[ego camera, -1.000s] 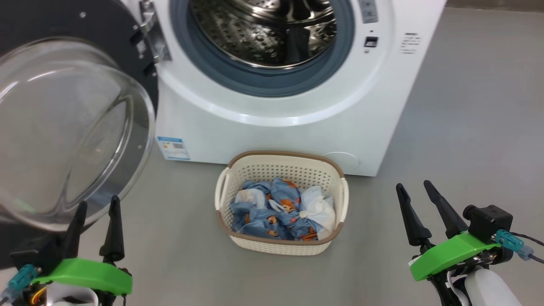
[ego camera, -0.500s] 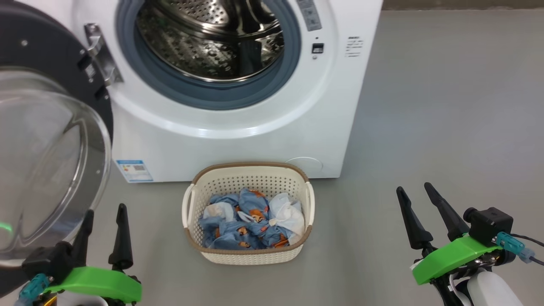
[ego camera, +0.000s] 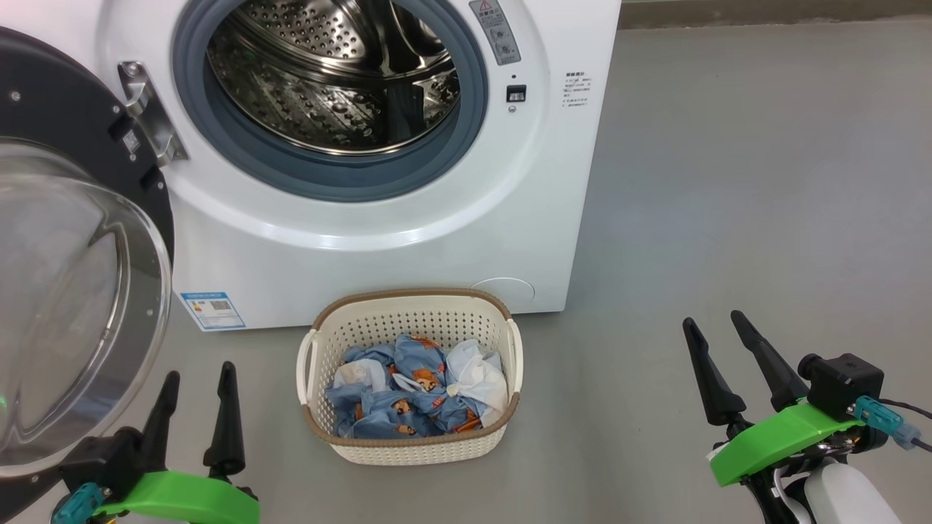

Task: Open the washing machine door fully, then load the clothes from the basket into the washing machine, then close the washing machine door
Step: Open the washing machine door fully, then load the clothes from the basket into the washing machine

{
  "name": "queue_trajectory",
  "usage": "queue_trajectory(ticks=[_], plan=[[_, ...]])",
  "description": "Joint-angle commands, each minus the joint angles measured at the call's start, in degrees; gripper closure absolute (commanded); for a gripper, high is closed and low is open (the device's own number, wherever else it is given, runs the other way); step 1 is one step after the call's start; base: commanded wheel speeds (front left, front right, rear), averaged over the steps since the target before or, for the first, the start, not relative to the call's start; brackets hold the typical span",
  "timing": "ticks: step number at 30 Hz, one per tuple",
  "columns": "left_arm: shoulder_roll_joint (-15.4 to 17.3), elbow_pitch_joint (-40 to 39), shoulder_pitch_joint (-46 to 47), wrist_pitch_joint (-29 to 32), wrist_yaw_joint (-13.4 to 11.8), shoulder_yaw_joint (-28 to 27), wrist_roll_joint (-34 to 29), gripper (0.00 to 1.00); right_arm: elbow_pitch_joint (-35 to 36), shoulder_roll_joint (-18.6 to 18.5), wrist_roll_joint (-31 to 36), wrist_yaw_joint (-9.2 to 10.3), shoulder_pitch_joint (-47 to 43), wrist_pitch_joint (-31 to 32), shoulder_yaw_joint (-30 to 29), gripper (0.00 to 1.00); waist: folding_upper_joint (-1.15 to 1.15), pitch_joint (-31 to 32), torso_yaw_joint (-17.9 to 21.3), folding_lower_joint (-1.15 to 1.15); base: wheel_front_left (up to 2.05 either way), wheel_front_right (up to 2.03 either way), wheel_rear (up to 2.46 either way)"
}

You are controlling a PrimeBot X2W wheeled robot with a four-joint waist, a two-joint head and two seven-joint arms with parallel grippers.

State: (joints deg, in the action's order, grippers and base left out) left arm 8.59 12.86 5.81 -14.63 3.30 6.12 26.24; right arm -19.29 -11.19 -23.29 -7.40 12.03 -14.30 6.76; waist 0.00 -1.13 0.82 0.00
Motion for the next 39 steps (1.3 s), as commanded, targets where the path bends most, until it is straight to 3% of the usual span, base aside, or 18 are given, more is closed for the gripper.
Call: queue_trajectory(ticks=[1, 14, 39], plan=[[1.1, -1.15, 1.02, -0.37, 0.12, -1.88, -0.14, 0.0, 1.4, -0.68, 0.77, -0.09, 0.36, -0.7, 1.07, 0.0, 0.0, 0.08, -0.08, 0.0, 0.0, 0.0, 0.0], [1.81, -1.73, 1.09, -0.37, 0.99, -1.38, -1.82, 0.0, 1.35, -0.63, 1.34, -0.09, 0.56, -0.7, 0.94, 0.0, 0.0, -0.14, -0.37, 0.0, 0.0, 0.0, 0.0], [1.42, -1.18, 0.89, -0.37, 0.29, -1.49, -3.12, 0.0, 1.19, -0.47, 1.64, -0.09, 0.29, -0.7, 0.24, 0.0, 0.0, 0.26, -0.6, 0.0, 0.0, 0.0, 0.0]])
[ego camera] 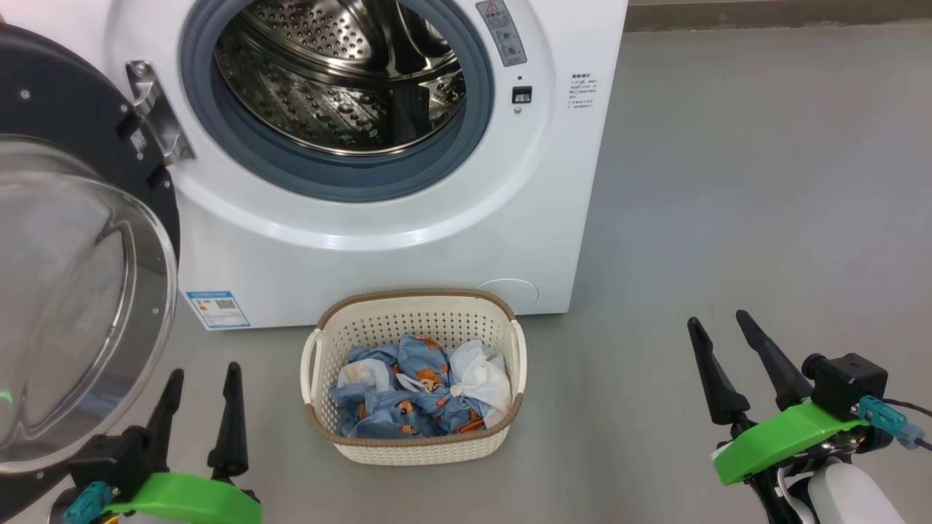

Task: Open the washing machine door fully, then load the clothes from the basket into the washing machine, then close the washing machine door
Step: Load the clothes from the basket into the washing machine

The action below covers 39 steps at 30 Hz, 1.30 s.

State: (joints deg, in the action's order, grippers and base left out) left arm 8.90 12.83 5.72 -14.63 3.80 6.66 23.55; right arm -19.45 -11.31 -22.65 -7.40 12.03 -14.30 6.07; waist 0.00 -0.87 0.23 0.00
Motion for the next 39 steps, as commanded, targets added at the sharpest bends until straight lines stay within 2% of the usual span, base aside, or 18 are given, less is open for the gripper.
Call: queue_trajectory(ticks=[1, 9, 30, 39], plan=[[1.12, -1.08, 0.99, -0.37, -0.21, -1.96, -0.46, 0.0, 1.37, -0.33, 1.02, -0.09, 0.29, -0.7, 0.91, 0.0, 0.0, 0.01, 0.0, 0.0, 0.0, 0.0, 0.0], [1.27, -0.8, 1.1, -0.37, -0.27, -1.5, -0.31, 0.0, 1.24, -0.21, 0.92, -0.09, 0.2, -0.7, 0.87, 0.0, 0.0, 0.14, 0.04, 0.0, 0.46, -0.46, 0.0], [1.52, -0.78, 1.24, -0.22, -1.0, -1.07, 0.74, 0.0, 1.08, -0.37, 0.57, -0.09, 0.07, -0.7, 1.15, 0.0, 0.0, 0.25, -0.13, 0.0, 1.41, -1.41, 0.0], [1.81, -0.98, 1.01, -0.25, -1.01, -0.83, 0.88, 0.0, 1.04, -0.46, 0.5, -0.09, -0.07, -0.7, 1.48, 0.0, 0.0, 0.38, -0.06, 0.0, 0.59, -0.59, 0.0]])
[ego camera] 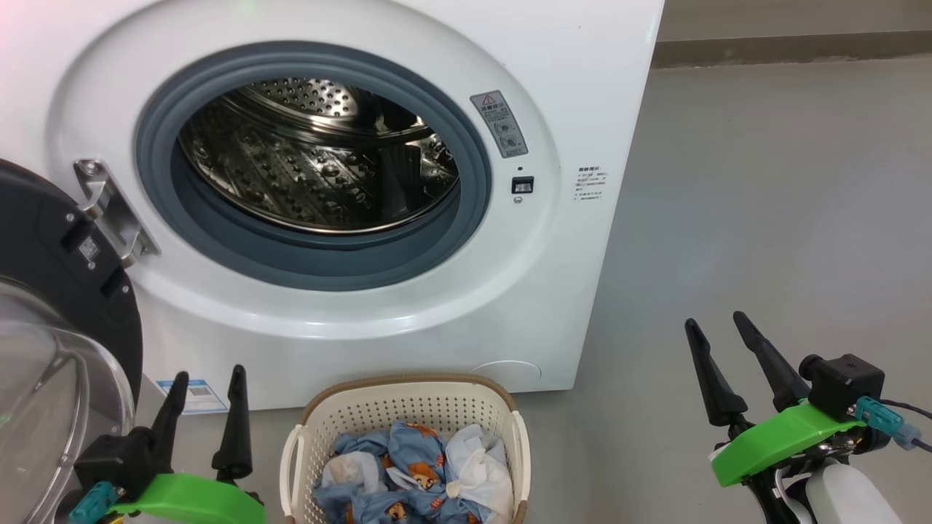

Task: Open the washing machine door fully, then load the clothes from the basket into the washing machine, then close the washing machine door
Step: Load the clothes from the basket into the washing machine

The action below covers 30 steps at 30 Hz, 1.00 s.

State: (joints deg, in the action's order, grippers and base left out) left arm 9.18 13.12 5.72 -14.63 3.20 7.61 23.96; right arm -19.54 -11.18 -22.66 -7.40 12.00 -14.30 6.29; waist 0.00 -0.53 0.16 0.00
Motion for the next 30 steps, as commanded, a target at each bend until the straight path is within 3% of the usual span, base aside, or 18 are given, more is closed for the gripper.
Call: queue_trajectory(ticks=[1, 30], plan=[[1.57, -1.27, 0.98, -0.25, -0.49, -1.73, 0.45, 0.0, 1.13, -0.61, 0.51, -0.09, -0.07, -0.7, 1.29, 0.0, 0.0, 0.08, 0.02, 0.0, 0.0, 0.0, 0.0], [2.39, -1.21, 1.42, -0.24, -1.34, -0.75, 0.74, 0.0, 1.28, -0.74, 0.63, -0.09, 0.2, -0.7, 1.39, 0.0, 0.0, -0.93, -0.14, 0.0, 0.0, 0.0, 0.0]])
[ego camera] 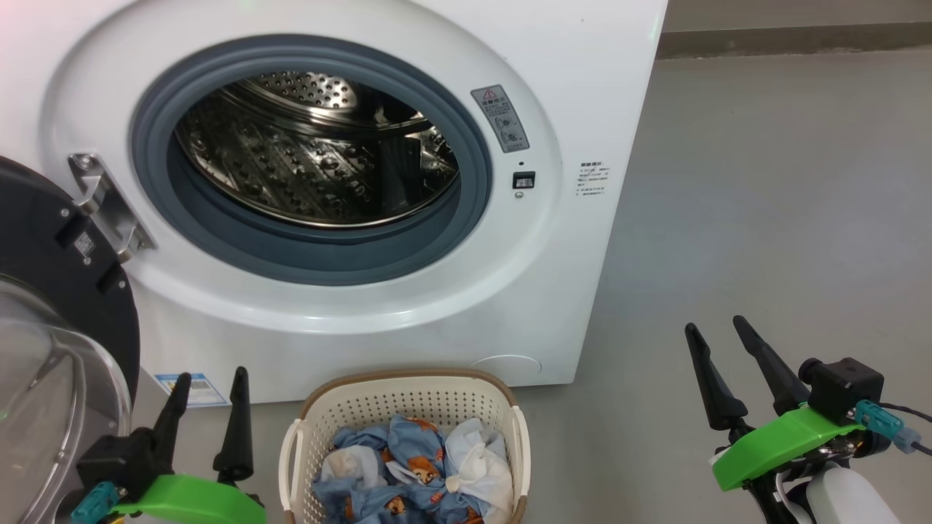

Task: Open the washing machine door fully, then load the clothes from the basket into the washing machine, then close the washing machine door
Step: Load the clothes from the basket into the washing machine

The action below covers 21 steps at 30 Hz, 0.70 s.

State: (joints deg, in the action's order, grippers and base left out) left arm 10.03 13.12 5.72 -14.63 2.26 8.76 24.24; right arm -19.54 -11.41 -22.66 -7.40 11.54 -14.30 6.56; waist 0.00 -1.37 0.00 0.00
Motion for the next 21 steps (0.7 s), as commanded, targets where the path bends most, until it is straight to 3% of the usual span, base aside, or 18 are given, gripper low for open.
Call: queue_trajectory(ticks=[1, 21], plan=[[1.57, -1.21, 1.47, -0.24, -0.4, -1.9, 0.48, 0.0, 1.29, -0.49, 0.65, -0.09, 0.7, -0.7, 1.09, 0.0, 0.0, -0.18, 0.02, 0.0, 0.0, 0.0, 0.0], [1.92, -0.81, 2.25, -0.27, -0.54, -1.12, 0.34, 0.0, 1.75, 0.33, 1.27, -0.09, 1.09, -0.7, 0.42, 0.0, 0.0, -2.53, 0.93, 0.0, 0.0, 0.0, 0.0]])
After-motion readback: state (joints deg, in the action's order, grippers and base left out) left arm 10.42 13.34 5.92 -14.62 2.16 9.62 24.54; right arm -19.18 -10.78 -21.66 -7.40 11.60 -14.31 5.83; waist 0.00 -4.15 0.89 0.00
